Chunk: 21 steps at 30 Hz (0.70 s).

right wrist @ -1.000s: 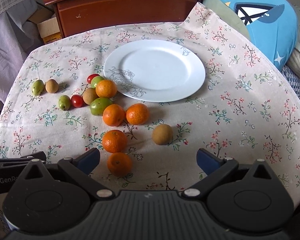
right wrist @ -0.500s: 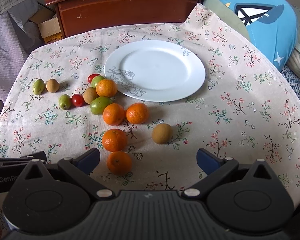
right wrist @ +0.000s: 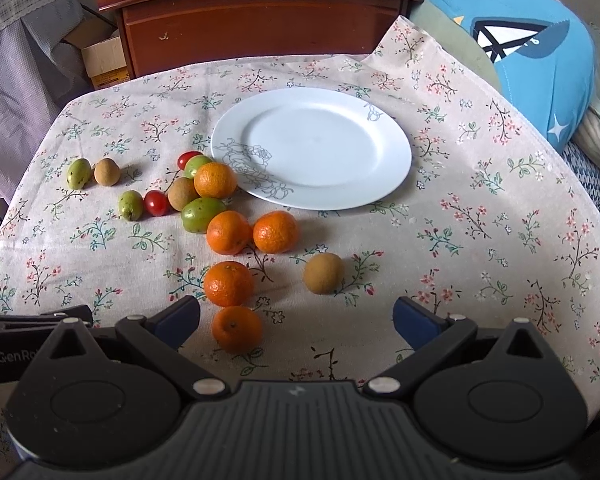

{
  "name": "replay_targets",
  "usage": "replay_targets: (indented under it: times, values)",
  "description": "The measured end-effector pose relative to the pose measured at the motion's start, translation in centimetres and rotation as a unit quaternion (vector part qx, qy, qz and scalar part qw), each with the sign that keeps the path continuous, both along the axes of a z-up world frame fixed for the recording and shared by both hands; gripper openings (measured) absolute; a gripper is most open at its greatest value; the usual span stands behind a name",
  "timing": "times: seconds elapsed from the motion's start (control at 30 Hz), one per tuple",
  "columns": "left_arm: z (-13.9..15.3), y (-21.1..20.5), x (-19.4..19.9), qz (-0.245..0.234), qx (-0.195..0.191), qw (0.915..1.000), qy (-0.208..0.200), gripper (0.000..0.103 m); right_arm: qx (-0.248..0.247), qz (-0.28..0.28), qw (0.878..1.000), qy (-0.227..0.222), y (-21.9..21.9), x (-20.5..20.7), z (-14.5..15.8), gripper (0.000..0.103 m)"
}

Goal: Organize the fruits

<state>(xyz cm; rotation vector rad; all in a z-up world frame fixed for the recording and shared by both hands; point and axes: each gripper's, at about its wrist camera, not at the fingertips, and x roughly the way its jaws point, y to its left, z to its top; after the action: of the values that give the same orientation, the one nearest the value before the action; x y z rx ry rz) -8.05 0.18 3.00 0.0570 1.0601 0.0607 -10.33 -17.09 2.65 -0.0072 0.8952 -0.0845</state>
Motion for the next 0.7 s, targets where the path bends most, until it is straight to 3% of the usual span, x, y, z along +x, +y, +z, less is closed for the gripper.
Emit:
replay_targets:
  times: [0.7]
  values:
    - [0.33, -0.19, -0.36, -0.014, -0.020, 0.9997, -0.006, 0.102, 0.013, 0.011, 0.999, -0.028, -0.86, -0.81, 0.31, 0.102]
